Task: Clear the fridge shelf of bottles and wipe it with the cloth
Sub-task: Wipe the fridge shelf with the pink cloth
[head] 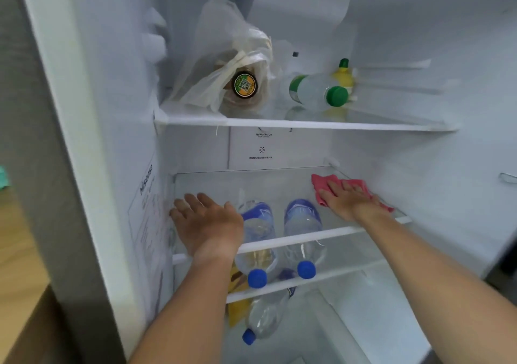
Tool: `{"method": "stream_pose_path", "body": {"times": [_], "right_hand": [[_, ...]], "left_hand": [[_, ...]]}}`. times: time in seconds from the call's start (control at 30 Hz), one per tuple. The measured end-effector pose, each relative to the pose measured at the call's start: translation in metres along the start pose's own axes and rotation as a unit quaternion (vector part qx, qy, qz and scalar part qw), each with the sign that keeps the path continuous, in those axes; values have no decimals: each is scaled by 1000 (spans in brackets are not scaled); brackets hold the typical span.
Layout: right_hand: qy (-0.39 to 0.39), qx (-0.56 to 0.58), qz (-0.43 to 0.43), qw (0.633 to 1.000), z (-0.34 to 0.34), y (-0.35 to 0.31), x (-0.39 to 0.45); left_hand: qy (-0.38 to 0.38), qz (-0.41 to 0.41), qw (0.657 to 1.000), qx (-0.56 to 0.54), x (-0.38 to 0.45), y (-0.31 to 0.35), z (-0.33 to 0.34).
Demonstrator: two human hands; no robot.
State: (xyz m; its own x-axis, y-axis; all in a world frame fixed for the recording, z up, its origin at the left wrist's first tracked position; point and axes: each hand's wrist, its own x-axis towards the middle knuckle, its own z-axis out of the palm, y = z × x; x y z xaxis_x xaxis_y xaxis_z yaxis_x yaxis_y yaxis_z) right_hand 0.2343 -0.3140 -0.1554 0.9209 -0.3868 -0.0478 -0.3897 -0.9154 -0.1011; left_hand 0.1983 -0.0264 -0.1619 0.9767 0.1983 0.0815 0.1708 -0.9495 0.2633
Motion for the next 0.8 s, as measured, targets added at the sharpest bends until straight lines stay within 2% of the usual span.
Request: {"method": "stream_pose_path", "body": {"times": [0.13, 0.2, 0.33, 0.43, 0.5, 0.67, 0.8], "right_hand": [[-20, -3, 21, 1000, 2, -7, -33], [-29, 3, -7, 1000, 3, -29, -44], [-30, 19, -170, 985, 9, -102, -53], [-53, -20, -307, 950, 12, -150, -58], [-72, -34, -357, 931, 13, -156, -62], [-56, 5, -361, 931, 13, -106, -77], [-33, -9, -284, 958, 13, -59, -90]], "left_hand": [[8, 5, 1000, -15, -5, -1, -4], [14, 3, 1000, -24, -7, -1, -5], [33, 7, 998, -52, -9, -2, -5], [30, -1, 998, -56, -4, -2, -6], [31, -6, 998, -60, -3, -1, -6], [30, -3, 999, -43, -4, -2, -8], [28, 0, 999, -24, -5, -3, -9]]}}
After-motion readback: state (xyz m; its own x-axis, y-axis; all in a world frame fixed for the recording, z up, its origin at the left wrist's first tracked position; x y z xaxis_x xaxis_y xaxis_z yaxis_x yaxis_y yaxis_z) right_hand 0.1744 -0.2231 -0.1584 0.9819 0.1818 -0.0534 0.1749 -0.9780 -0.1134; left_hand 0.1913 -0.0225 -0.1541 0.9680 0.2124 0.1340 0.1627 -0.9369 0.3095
